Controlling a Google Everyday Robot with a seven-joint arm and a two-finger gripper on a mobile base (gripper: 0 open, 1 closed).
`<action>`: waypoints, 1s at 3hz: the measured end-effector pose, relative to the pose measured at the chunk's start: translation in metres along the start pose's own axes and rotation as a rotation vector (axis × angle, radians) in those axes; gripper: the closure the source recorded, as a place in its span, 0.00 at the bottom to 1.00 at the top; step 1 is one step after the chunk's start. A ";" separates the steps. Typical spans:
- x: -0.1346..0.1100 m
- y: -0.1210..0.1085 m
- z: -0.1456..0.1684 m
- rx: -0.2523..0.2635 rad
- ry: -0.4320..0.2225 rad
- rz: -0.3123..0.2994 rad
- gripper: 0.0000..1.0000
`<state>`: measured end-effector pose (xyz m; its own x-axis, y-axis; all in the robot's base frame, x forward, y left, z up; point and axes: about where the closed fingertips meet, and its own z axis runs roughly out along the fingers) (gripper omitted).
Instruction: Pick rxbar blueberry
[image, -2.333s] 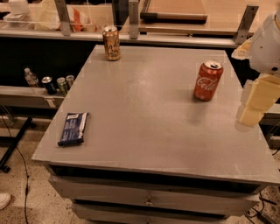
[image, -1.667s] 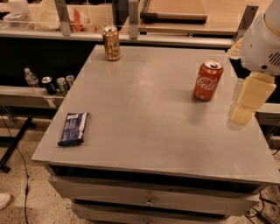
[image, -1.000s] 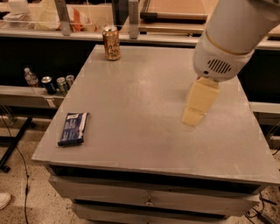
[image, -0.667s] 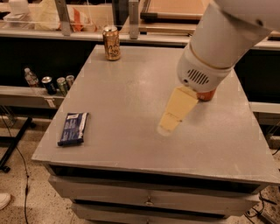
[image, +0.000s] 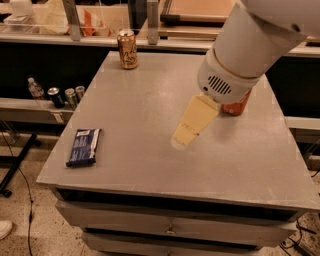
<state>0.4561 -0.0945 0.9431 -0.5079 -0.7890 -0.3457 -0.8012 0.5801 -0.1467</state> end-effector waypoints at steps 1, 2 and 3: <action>-0.030 0.015 0.012 -0.021 0.007 -0.009 0.00; -0.069 0.037 0.034 -0.056 0.051 -0.019 0.00; -0.098 0.057 0.061 -0.062 0.134 -0.005 0.00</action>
Offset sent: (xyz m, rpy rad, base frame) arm 0.0291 0.1487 -0.0310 -0.0517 0.1543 0.0449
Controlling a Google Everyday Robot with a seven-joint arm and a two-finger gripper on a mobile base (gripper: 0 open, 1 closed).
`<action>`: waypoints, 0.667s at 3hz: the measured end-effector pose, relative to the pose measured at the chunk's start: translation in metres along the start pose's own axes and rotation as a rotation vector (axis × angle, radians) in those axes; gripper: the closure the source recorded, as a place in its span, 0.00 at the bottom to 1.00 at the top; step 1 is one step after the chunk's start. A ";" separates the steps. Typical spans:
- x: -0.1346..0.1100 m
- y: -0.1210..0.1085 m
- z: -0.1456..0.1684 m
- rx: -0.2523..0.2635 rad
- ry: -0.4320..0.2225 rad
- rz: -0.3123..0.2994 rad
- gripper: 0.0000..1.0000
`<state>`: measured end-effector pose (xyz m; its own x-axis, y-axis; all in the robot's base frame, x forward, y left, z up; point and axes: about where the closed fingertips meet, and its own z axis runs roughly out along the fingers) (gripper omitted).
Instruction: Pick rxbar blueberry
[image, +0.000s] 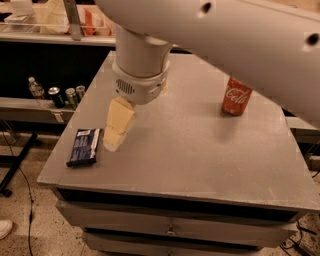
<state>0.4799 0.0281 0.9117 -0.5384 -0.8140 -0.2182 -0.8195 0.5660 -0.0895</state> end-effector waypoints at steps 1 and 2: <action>-0.020 0.011 0.020 0.027 0.094 0.069 0.00; -0.030 0.020 0.030 0.028 0.127 0.188 0.00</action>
Offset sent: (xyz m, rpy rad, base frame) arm -0.0001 0.0532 -0.0343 -0.0853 0.1343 -0.3777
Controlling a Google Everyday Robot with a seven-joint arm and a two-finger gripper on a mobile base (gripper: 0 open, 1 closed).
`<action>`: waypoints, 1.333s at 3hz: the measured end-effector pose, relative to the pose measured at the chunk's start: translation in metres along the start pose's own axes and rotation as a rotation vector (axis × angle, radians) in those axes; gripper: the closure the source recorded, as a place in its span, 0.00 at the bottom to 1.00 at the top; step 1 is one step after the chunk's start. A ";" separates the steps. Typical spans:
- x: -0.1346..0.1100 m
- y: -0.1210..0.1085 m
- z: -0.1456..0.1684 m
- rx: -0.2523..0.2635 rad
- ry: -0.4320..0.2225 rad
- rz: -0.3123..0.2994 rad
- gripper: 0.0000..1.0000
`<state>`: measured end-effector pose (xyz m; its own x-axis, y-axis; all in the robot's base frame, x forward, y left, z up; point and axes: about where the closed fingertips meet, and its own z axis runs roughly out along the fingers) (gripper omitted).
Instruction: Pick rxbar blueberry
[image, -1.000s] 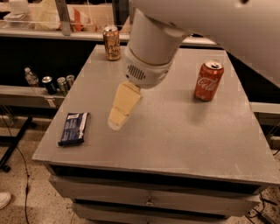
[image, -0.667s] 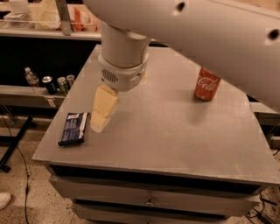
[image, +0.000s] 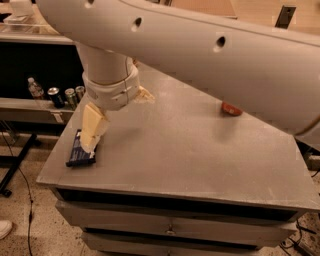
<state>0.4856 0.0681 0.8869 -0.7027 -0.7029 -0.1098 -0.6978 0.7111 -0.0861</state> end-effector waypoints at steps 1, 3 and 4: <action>-0.010 0.015 0.005 -0.025 0.010 0.100 0.00; -0.037 0.045 0.014 -0.011 0.060 0.181 0.00; -0.052 0.058 0.027 -0.008 0.092 0.178 0.00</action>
Offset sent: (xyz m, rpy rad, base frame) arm -0.0104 0.0569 -0.0072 -0.0052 0.0758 -0.2259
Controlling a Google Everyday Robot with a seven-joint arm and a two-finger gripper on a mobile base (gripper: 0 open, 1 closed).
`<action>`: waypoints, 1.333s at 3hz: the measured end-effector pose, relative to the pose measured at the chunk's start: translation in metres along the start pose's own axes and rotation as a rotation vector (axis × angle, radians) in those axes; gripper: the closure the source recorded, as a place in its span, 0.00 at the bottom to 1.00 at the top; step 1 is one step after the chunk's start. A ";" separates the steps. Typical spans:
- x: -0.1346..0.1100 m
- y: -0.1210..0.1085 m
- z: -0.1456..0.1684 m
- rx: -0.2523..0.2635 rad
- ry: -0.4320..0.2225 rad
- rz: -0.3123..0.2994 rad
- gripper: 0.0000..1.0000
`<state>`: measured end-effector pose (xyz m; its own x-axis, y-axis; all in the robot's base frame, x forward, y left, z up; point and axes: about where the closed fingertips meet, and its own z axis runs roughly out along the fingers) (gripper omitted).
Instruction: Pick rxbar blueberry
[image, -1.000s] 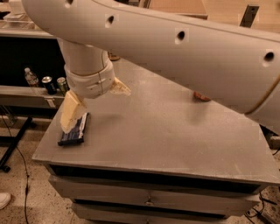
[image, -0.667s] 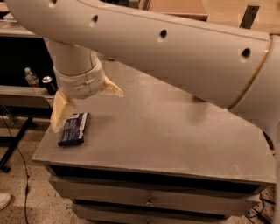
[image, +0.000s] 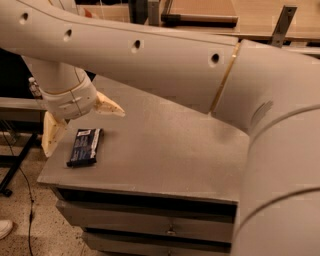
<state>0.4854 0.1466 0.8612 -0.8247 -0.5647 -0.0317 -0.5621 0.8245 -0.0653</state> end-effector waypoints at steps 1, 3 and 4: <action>-0.011 0.013 0.014 -0.005 0.030 -0.011 0.00; -0.018 0.023 0.038 -0.015 0.085 -0.016 0.00; -0.018 0.022 0.044 -0.016 0.098 -0.009 0.18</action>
Offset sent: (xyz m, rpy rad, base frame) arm -0.0029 0.0216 -0.0426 -0.1044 0.1295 0.0205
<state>0.4902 0.1734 0.8159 -0.8216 -0.5661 0.0666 -0.5694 0.8206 -0.0488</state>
